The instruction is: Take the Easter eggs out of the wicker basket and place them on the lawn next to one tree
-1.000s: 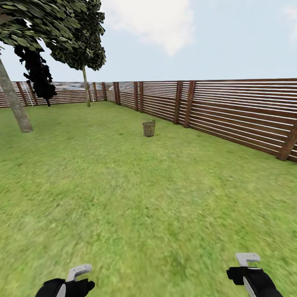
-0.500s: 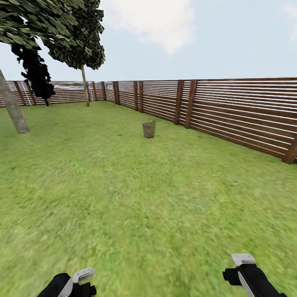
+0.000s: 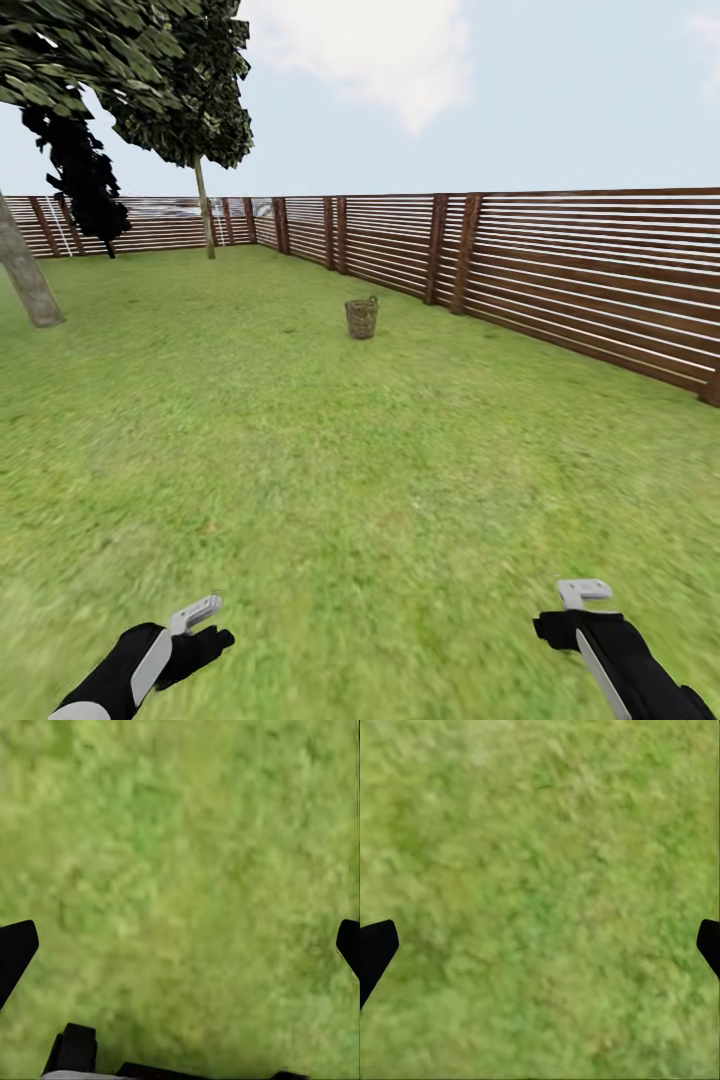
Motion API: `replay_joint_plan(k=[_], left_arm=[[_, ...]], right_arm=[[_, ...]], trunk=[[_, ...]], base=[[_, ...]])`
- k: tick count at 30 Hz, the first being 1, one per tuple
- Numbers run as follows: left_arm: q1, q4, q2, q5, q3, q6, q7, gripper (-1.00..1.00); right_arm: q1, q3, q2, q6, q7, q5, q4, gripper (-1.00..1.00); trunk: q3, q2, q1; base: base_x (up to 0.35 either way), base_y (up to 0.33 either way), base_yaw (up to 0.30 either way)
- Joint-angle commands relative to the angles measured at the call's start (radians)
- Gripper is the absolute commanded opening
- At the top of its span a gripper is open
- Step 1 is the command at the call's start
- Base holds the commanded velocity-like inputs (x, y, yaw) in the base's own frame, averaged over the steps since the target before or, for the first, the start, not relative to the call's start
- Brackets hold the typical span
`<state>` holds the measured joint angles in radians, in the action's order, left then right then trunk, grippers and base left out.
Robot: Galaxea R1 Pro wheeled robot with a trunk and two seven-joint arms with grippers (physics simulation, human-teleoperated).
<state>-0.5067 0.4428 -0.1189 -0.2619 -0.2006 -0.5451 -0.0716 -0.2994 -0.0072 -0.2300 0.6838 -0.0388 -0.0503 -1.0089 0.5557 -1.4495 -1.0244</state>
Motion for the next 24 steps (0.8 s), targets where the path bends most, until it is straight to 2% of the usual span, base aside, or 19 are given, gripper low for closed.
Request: replay_joint_plan(k=[1, 8, 20, 24], left_arm=[[-0.001, -0.005, 0.017, 0.018, -0.003, 0.017, -0.003, 1.00], [-0.001, -0.039, 0.036, 0.038, -0.001, 0.050, -0.002, 1.00], [-0.001, -0.041, 0.035, 0.040, -0.001, 0.051, -0.003, 1.00], [-0.001, -0.041, 0.035, 0.041, 0.000, 0.050, -0.003, 1.00]], right_arm=[[-0.001, 0.001, 0.004, 0.005, -0.005, -0.003, -0.005, 1.00], [-0.001, 0.011, 0.009, 0.005, -0.007, 0.001, -0.008, 1.00], [-0.001, 0.018, 0.010, 0.003, -0.010, 0.003, -0.005, 1.00], [-0.001, 0.034, 0.021, 0.004, -0.011, 0.003, -0.004, 1.00]], trunk=[[0.001, -0.001, -0.001], [0.001, -0.001, -0.001], [0.001, -0.001, -0.001], [0.001, -0.001, -0.001]], base=[[0.345, 0.000, 0.000], [0.345, 0.000, 0.000], [0.345, 0.000, 0.000], [0.345, 0.000, 0.000]])
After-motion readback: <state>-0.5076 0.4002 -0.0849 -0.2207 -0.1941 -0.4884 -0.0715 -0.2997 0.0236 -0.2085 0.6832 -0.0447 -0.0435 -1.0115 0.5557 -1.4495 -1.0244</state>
